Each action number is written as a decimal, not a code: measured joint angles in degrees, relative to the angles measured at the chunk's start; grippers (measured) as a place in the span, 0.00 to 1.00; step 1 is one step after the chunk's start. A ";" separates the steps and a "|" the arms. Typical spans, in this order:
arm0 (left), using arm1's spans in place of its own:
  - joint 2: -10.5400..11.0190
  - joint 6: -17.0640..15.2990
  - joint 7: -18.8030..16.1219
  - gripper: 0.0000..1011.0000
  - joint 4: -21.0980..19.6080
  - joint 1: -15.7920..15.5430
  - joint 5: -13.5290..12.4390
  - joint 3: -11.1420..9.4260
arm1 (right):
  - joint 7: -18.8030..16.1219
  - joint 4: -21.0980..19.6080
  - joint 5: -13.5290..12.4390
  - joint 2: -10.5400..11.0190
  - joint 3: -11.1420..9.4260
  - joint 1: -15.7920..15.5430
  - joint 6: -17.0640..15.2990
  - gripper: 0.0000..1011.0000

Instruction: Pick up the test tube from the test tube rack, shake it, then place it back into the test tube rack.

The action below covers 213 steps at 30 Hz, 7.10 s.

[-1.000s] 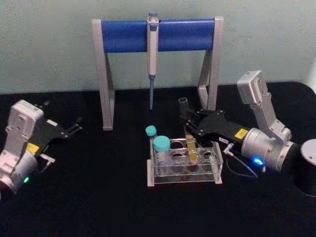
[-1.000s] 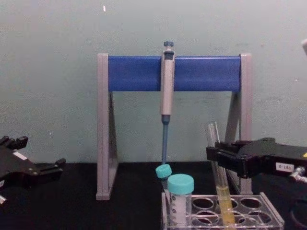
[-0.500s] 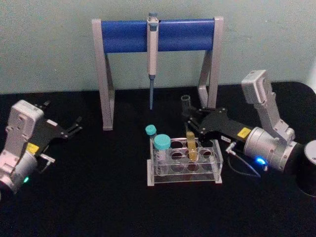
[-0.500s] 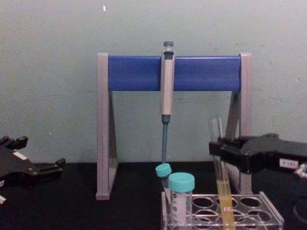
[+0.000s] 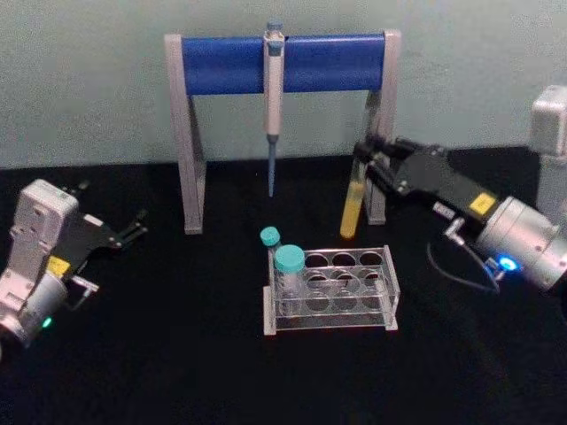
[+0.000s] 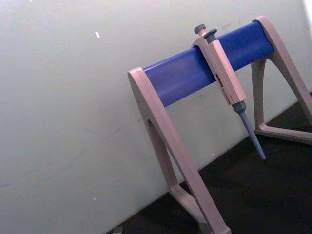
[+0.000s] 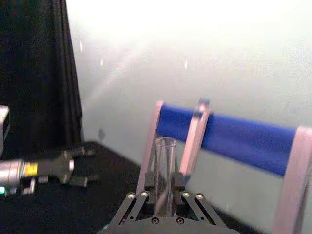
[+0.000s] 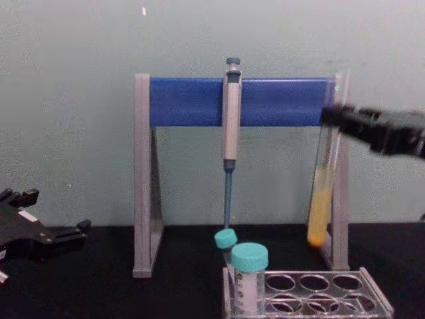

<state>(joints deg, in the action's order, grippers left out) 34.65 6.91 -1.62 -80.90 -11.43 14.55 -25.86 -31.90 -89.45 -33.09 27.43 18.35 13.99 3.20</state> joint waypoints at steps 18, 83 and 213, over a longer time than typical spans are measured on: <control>0.00 0.00 0.00 0.99 0.00 0.00 0.00 0.00 | 0.68 -0.69 -0.31 0.57 -1.41 -0.71 4.92 0.23; 0.00 0.00 0.00 0.99 0.00 0.00 0.00 0.00 | 2.38 -0.28 5.82 5.22 0.91 2.11 0.59 0.23; 0.00 0.00 0.00 0.99 0.00 0.00 0.00 0.00 | -6.99 2.81 -5.29 6.78 4.08 5.98 1.33 0.23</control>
<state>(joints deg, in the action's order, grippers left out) 34.65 6.91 -1.62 -80.90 -11.43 14.55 -25.86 -38.88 -86.64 -38.38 34.21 22.43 19.96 4.53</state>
